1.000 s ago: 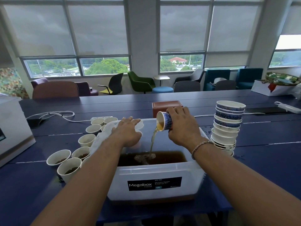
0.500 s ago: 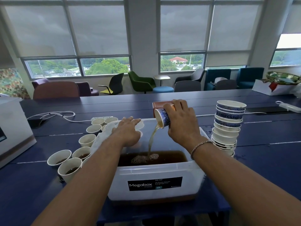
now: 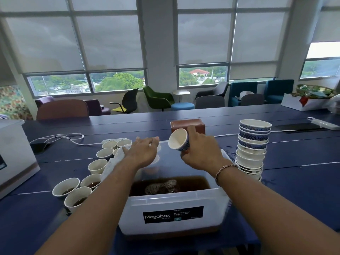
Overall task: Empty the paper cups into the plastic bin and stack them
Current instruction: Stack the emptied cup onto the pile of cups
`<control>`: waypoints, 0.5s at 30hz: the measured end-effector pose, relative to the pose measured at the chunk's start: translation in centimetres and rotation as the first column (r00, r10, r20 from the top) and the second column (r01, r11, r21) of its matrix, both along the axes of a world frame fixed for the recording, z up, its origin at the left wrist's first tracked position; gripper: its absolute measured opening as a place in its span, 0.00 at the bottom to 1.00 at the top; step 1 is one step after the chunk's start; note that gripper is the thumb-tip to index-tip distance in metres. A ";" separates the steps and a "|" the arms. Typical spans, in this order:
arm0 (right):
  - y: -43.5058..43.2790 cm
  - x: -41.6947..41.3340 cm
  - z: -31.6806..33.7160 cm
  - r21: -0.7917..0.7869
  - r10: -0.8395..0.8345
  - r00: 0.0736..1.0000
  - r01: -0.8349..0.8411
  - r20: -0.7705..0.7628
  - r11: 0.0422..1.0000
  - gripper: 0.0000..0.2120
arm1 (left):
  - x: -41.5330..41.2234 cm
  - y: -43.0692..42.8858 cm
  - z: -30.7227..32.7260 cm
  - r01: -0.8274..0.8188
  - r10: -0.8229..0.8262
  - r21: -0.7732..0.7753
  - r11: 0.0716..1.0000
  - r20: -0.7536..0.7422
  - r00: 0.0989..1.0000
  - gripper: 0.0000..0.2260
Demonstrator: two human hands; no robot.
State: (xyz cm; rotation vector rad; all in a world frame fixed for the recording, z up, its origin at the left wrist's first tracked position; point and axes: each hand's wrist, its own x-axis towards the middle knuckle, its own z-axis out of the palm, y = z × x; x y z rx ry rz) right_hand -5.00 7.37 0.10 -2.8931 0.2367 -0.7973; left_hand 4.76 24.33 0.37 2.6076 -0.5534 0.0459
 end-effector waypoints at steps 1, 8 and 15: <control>-0.2 -0.1 0.7 0.027 -0.002 0.999 0.001 0.049 1.000 0.33 | -0.3 -0.4 0.8 -0.004 0.006 -0.068 0.998 0.028 1.000 0.24; -2.3 -3.4 7.2 0.171 -0.016 0.965 -0.030 0.263 0.985 0.41 | -6.0 -6.2 9.0 0.140 -0.388 -0.784 0.604 -0.136 0.912 0.19; -6.5 -8.9 11.8 0.270 -0.128 0.929 0.032 0.347 0.962 0.40 | -10.6 -13.2 12.9 0.255 -0.500 -0.823 0.508 -0.041 0.865 0.13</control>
